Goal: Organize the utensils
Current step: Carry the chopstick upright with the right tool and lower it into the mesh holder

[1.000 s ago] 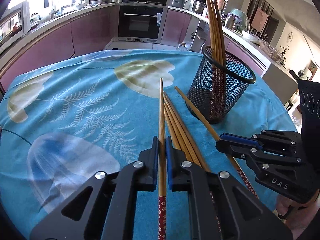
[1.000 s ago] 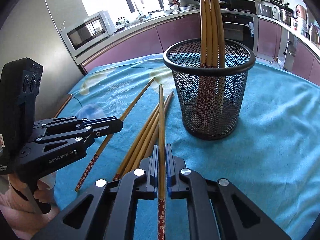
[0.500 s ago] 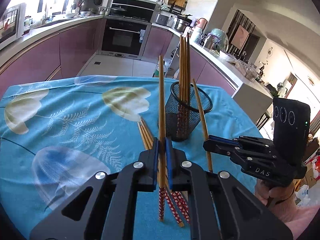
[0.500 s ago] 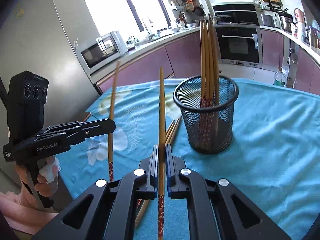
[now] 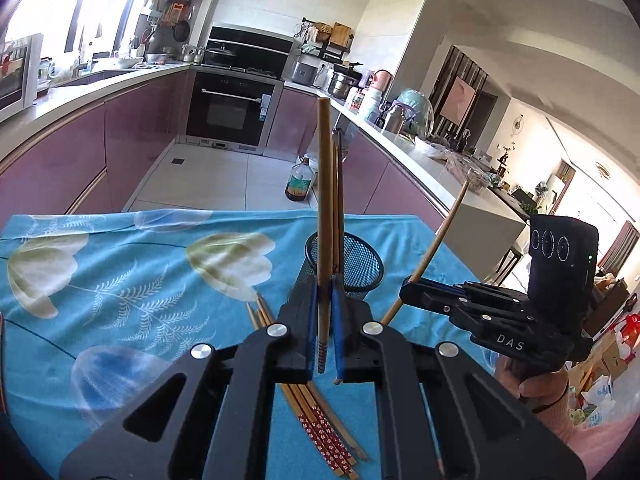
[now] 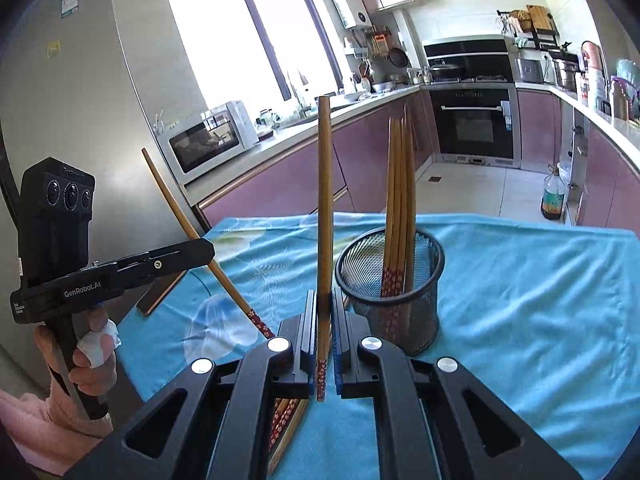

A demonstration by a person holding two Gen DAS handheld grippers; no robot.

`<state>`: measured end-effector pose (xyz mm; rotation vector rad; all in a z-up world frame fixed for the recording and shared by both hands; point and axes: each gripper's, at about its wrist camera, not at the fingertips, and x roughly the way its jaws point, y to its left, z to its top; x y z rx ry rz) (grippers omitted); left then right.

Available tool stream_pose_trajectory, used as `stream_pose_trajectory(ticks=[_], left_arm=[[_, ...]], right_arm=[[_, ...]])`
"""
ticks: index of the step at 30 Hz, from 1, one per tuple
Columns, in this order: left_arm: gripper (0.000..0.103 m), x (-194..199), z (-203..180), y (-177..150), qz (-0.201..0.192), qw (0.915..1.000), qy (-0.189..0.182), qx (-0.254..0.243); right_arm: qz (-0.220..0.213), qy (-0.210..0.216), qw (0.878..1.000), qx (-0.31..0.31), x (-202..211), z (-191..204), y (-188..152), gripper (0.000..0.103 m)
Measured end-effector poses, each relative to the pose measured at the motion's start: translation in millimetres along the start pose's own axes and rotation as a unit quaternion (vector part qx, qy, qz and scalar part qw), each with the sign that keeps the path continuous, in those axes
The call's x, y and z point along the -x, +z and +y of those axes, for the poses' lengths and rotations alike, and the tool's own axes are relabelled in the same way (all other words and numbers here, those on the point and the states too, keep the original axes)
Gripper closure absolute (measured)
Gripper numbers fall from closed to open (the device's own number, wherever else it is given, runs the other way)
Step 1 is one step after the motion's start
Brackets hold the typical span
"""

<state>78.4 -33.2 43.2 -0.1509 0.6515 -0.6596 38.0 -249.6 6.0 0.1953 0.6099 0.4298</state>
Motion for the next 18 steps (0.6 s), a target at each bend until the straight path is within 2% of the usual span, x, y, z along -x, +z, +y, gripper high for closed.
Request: stream_pose_trajectory(ticks=[7,18], left_arm=[[0.096,-3,-12,31,-0.026,0.9996,-0.006,-0.015],[0.096,-17,-35,73,-0.042,0.9981,-0.004,-0.044]], right_arm=[[-0.034,-0.01,0.999,0.017,21,-3,25,0.097],[-0.08,-0.02,0.996,0.033,36,-10,67,0.097]])
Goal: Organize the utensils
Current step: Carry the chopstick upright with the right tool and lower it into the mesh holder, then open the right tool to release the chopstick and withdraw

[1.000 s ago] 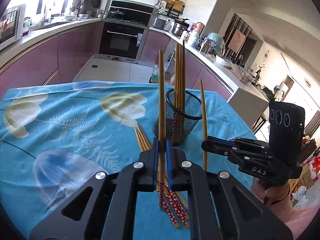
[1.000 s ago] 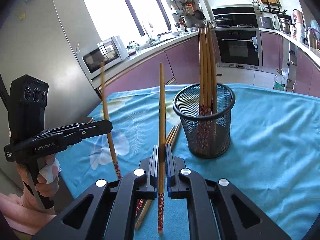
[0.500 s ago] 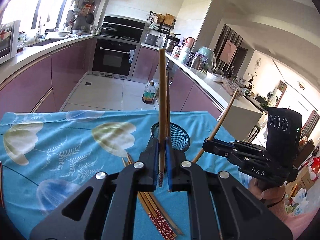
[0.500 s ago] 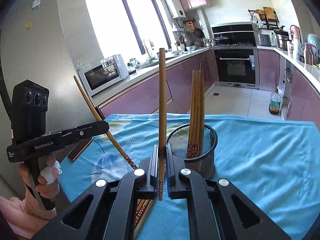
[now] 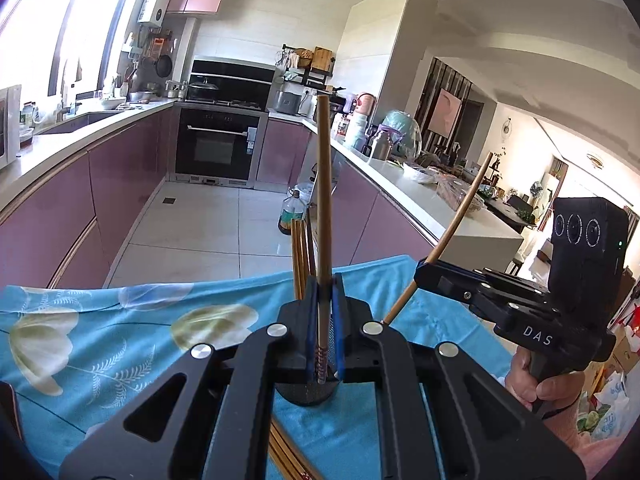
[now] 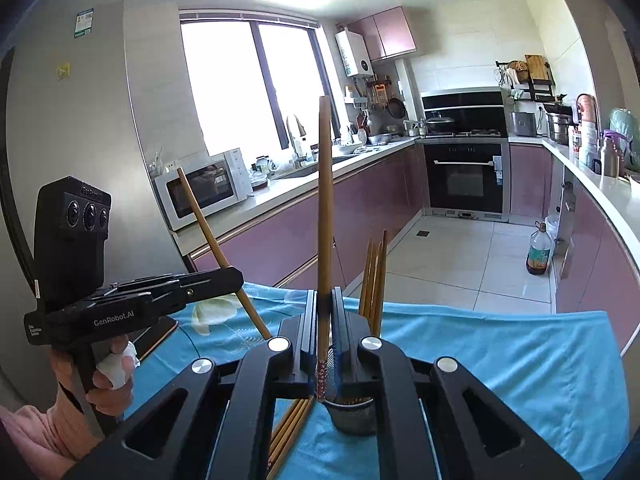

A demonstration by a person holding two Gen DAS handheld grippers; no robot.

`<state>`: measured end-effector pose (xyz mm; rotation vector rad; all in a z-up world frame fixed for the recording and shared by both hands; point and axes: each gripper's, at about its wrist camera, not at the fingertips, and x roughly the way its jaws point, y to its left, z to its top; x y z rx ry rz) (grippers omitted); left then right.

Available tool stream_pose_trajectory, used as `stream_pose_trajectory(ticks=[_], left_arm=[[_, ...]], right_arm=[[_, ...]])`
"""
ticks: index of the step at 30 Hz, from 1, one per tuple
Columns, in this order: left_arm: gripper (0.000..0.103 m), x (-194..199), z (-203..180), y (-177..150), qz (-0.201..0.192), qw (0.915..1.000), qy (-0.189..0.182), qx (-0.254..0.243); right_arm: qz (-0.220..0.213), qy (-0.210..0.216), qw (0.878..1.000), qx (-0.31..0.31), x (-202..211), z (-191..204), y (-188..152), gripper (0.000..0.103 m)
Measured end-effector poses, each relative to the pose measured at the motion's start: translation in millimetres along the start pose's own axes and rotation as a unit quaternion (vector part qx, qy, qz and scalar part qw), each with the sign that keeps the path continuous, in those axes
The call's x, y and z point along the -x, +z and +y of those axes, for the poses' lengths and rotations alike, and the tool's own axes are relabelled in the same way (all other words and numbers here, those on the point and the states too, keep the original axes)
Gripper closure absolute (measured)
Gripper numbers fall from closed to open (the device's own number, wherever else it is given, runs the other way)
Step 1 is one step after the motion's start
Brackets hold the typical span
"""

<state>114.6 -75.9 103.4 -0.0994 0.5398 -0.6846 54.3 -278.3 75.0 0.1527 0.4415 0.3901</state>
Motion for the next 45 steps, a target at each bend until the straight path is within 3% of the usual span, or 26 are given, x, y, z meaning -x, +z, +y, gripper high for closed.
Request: stream_pose_trajectory(ticks=[8,15,26,39,45], left_arm=[[0.096,-28,-8,8,0.023,0.9994,0.022,-0.016],[0.096,-56,-2,-3,0.067,0.9969,0.035,-0.022],[0.096,-93,4,-28,0.133,0.9904,0.024,-0.03],[0.095,-125,15,-25,0.149,0.9877,0.041,-0.024],[0.095,-119,19,-31,0.139,0.9893,0.042,-0.007]], right_arm=[[0.012,-0.018,1.0,0.004,-19,-9,4,0.097],[0.056,-0.025,0.998,0.0,-41,-20,-9,0.097],[0.132,-0.039,0.99,0.005,-77,-26,-26,0.097],[0.139,-0.043,0.989,-0.019,-92,-33,-28,0.096],[0.136,-0.044,0.989,-0.029,-90,-37,-31,0.095]])
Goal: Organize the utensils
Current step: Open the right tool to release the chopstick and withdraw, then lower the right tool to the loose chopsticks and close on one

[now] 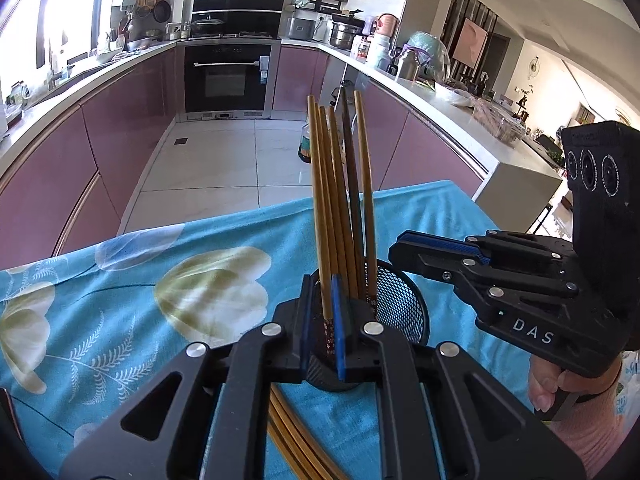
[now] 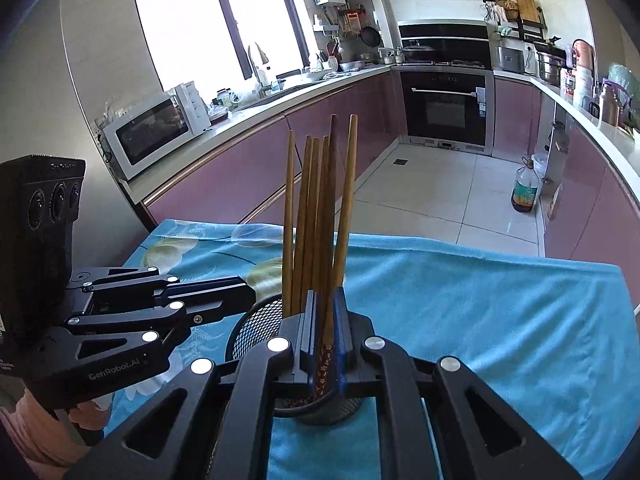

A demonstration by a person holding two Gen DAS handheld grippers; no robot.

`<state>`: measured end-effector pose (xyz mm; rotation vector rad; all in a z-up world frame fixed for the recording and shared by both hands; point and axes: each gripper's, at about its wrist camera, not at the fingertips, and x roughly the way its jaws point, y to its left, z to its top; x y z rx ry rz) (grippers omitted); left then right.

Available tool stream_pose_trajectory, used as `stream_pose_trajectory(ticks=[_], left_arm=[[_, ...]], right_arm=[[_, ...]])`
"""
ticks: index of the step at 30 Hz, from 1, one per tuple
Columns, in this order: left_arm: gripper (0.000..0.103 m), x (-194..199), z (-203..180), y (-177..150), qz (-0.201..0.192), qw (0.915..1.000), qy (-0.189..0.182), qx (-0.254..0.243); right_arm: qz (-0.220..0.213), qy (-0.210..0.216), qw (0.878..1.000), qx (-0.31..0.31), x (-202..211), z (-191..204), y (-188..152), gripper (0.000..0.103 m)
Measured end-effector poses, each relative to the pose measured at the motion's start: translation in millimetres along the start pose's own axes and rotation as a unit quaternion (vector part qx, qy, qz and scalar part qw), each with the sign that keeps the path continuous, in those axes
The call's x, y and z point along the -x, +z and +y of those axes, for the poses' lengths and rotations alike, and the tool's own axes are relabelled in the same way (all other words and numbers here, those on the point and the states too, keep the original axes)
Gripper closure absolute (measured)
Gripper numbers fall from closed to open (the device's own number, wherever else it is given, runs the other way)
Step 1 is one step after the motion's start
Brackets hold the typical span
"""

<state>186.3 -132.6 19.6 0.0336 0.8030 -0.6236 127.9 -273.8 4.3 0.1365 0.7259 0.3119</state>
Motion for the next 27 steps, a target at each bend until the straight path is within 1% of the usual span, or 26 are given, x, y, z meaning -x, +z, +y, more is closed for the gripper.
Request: stream_pose_trajectory(ticks=[1,2,3,5,8,11,14,17,20,27], left_arm=[[0.095,3,2,-2,-0.006,1.0,0.0,0.004],[0.091,7,3,-5,-0.012,0.9999,0.003,0.003],[0.086,10,4,-8,-0.017,0.9998,0.005,0.003],[0.079,18,9,-13,-0.03,0.9994,0.008,0.012],[0.077,30,19,-21,-0.044,0.9986,0.007,0.029],[0.072,41,28,-33,-0.058,0.9975,0.02,0.036],[0.068,51,35,-45,-0.064,0.9967,0.029,0.04],[0.067,55,42,-64,-0.057,0.9967,0.044,0.038],[0.065,54,47,-82,-0.043,0.9968,0.056,0.039],[0.062,46,57,-125,-0.006,0.9965,0.064,0.054]], right_arm=[[-0.001,0.0,1.0,-0.002,1,-1,-1,0.095],[-0.002,0.002,1.0,-0.004,2,-2,-3,0.095],[-0.004,0.004,1.0,-0.005,3,-2,-4,0.094],[-0.009,0.009,1.0,-0.006,6,-1,-7,0.09],[-0.014,0.01,1.0,-0.003,12,4,-13,0.087],[-0.027,0.01,1.0,0.007,23,12,-20,0.083],[-0.04,0.019,0.999,0.018,36,20,-30,0.075],[-0.039,0.033,0.998,0.03,42,31,-40,0.075],[-0.023,0.046,0.998,0.039,38,41,-54,0.075],[0.041,0.062,0.997,0.033,4,56,-90,0.072]])
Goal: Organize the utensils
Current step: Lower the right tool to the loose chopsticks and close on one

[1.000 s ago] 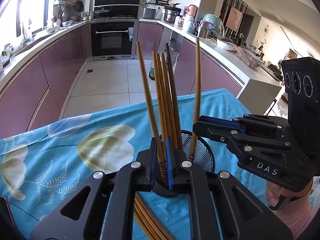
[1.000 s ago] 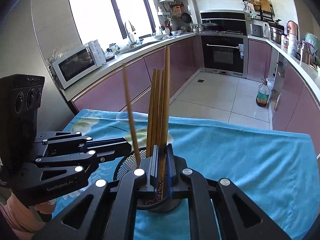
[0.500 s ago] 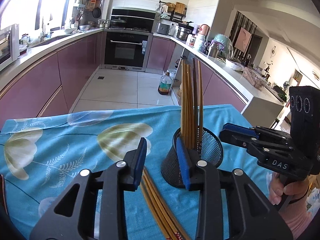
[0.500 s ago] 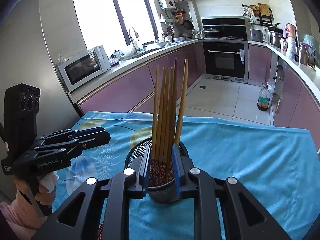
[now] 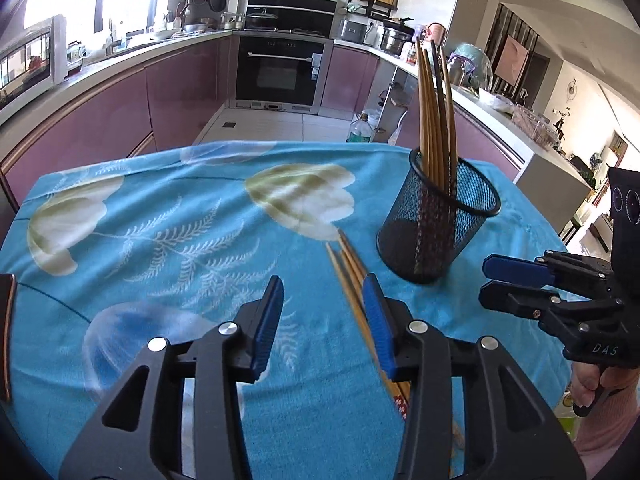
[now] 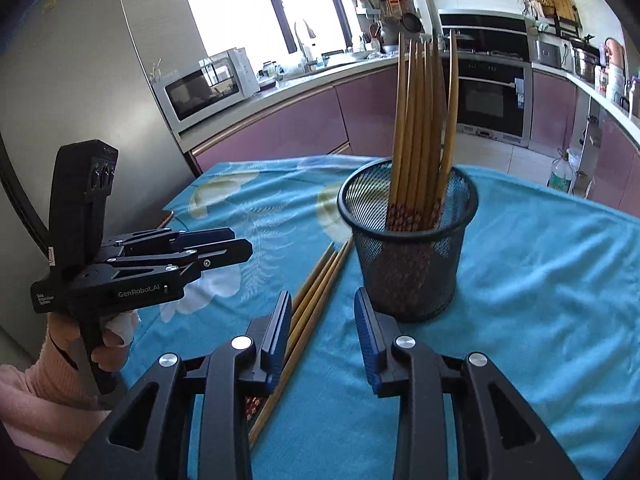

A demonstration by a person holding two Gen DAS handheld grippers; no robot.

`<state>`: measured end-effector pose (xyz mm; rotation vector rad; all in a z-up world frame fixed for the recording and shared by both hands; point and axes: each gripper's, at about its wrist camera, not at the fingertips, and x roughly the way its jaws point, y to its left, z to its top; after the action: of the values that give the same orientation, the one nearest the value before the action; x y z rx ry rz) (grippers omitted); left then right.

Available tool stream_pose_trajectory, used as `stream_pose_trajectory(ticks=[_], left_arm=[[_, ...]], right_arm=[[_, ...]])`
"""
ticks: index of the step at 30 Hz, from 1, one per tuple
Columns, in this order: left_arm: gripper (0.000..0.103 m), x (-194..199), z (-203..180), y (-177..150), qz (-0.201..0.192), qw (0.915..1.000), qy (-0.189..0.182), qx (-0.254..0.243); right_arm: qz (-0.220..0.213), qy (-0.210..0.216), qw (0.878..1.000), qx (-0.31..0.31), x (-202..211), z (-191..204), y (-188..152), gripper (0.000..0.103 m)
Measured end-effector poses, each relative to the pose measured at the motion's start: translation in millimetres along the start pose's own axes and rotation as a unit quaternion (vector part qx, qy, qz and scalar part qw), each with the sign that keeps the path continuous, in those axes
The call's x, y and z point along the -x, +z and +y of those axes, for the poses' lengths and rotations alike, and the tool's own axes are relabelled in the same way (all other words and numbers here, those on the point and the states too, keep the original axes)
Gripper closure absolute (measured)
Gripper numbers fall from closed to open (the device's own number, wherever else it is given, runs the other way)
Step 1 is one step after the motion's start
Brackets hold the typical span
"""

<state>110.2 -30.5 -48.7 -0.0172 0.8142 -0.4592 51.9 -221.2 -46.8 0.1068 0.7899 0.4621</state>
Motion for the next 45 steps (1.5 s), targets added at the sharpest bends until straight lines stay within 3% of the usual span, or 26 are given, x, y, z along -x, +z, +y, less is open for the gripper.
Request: stream_pose_trajectory(ticks=[5,9,27,37,40,45], left_arm=[[0.061,-8,1,-24,0.025,0.9996,-0.007,0.007],[0.061,-12,1,-35,0.039,0.9991,-0.01,0.013],[0.061,-32,-22,-39,0.064,0.9976,-0.017,-0.022],[0.063,-40,-28,-37,0.072,0.9966,-0.007,-0.037],[0.065,-40,-28,-37,0.073,0.9965,-0.004,-0.04],[0.077,-38,-25,-38,0.074,0.9965,0.002,-0.037]], right_arm=[[0.05,-0.004,0.999,-0.006,-31,10,-20,0.072],[0.065,-0.011,0.998,-0.012,-44,16,-26,0.073],[0.068,-0.058,0.996,-0.007,-45,17,-30,0.074],[0.069,-0.053,0.996,-0.01,-44,12,-30,0.074],[0.069,-0.052,0.996,-0.011,-44,12,-29,0.074],[0.069,-0.054,0.996,-0.008,-44,13,-29,0.074]])
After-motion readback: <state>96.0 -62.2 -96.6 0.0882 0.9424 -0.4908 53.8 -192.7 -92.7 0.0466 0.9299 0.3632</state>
